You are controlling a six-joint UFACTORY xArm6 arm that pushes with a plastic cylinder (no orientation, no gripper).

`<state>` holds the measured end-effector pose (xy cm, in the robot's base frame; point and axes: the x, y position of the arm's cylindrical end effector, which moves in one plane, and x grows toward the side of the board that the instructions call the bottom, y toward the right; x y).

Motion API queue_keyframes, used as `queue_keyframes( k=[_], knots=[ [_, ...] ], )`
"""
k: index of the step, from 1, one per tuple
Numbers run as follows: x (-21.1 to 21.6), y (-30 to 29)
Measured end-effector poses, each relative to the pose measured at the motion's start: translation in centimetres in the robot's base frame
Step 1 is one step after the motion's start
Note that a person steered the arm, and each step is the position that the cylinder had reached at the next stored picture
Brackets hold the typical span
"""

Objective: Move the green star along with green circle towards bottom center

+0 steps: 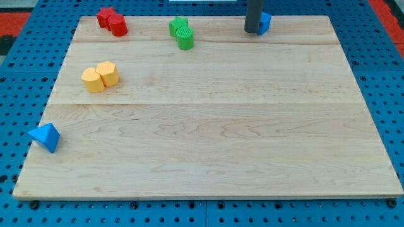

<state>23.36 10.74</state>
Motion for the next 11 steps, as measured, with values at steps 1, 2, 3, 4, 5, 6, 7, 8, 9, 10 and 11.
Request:
queue_keyframes(
  k=[1,2,3,4,5,6,7,8,9,10,11],
  knots=[
    [-3.0,-4.6],
    [-4.0,-7.9],
    [-4.1,-11.4],
    [-4.1,-14.8],
    [-2.6,-14.5],
    [2.9,-14.1],
    [7.5,-14.1],
    [5.8,-14.1],
    [0.3,-14.3],
    [1.1,-18.7],
    [6.0,-14.9]
  ],
)
